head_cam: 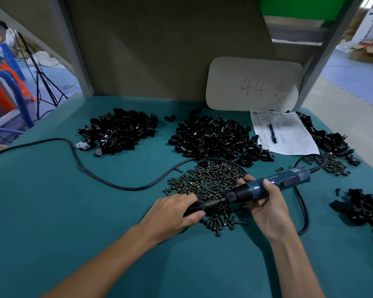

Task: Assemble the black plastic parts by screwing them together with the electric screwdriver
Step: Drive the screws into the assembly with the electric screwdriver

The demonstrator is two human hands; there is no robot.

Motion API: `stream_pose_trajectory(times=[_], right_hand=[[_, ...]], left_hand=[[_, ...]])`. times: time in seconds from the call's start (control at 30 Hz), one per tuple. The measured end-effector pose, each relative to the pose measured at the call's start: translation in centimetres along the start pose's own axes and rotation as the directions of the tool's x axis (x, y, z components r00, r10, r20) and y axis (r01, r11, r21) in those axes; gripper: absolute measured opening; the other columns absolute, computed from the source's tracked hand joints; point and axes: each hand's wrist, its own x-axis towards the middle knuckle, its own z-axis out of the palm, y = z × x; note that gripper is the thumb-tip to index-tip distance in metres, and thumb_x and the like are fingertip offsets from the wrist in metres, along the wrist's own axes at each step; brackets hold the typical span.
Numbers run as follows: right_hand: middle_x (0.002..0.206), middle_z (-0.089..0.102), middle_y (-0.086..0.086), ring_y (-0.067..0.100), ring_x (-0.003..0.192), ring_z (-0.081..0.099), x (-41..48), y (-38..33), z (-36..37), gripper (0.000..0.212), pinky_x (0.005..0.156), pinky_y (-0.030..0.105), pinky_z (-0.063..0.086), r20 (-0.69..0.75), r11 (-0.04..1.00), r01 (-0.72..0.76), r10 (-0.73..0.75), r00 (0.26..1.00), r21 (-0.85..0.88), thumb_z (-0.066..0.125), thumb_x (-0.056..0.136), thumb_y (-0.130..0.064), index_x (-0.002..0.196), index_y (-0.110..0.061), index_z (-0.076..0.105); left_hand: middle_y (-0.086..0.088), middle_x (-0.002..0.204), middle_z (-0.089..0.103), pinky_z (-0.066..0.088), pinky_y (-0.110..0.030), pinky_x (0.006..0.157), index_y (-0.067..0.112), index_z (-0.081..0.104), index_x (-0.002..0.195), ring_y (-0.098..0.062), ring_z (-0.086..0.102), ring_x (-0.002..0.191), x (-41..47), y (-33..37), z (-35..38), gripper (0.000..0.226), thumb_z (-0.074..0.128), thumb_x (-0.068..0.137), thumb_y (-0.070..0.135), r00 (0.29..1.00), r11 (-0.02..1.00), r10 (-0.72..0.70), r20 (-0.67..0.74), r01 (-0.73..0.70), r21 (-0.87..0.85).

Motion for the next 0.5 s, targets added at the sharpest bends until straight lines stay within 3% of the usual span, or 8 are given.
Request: stream_pose_trajectory(times=[0.1,0.2,0.33,0.5], right_hand=[[0.132,0.068,0.018,0.031,0.12,0.067,0.03,0.02,-0.25,0.053,0.085,0.034,0.061,0.035,1.0,-0.011,0.01,0.999,0.028,0.06,0.092,-0.032,0.138,-0.013,0.042],[0.127,0.07,0.015,0.027,0.113,0.07,-0.11,-0.02,-0.51,0.05,0.085,0.036,0.061,0.033,0.999,-0.014,0.015,0.999,-0.037,0.062,0.094,-0.035,0.136,-0.013,0.044],[0.113,0.075,0.015,0.022,0.099,0.073,0.03,0.31,-0.35,0.047,0.087,0.045,0.06,-0.059,0.988,0.011,-0.02,0.998,-0.157,0.067,0.085,-0.043,0.125,-0.022,0.052],[0.118,0.074,0.016,0.026,0.109,0.072,-0.05,0.87,-0.1,0.043,0.094,0.048,0.058,-0.096,0.99,0.061,-0.073,0.993,-0.129,0.069,0.088,-0.039,0.123,-0.019,0.052]], left_hand=[[0.016,0.077,0.051,0.025,-0.014,0.055,0.039,0.033,0.093,-0.007,0.045,0.067,-0.08,0.03,0.05,0.042,0.014,0.095,0.076,1.0,1.0,0.009,0.0,-0.009,-0.023],[0.016,0.08,0.051,0.027,-0.02,0.055,0.036,0.036,0.094,-0.007,0.045,0.069,-0.06,0.04,0.05,0.043,0.018,0.096,0.075,0.999,1.0,-0.008,-0.032,0.008,-0.005],[0.014,0.087,0.054,0.031,-0.021,0.067,0.028,0.051,0.1,-0.005,0.041,0.076,0.14,0.15,0.15,0.04,0.036,0.1,0.065,0.993,0.992,0.051,-0.11,-0.038,0.119],[0.008,0.084,0.06,0.034,-0.018,0.066,0.019,0.063,0.098,-0.007,0.045,0.072,0.12,0.37,0.07,0.035,0.058,0.095,0.054,0.963,0.982,0.118,-0.241,-0.077,0.173]])
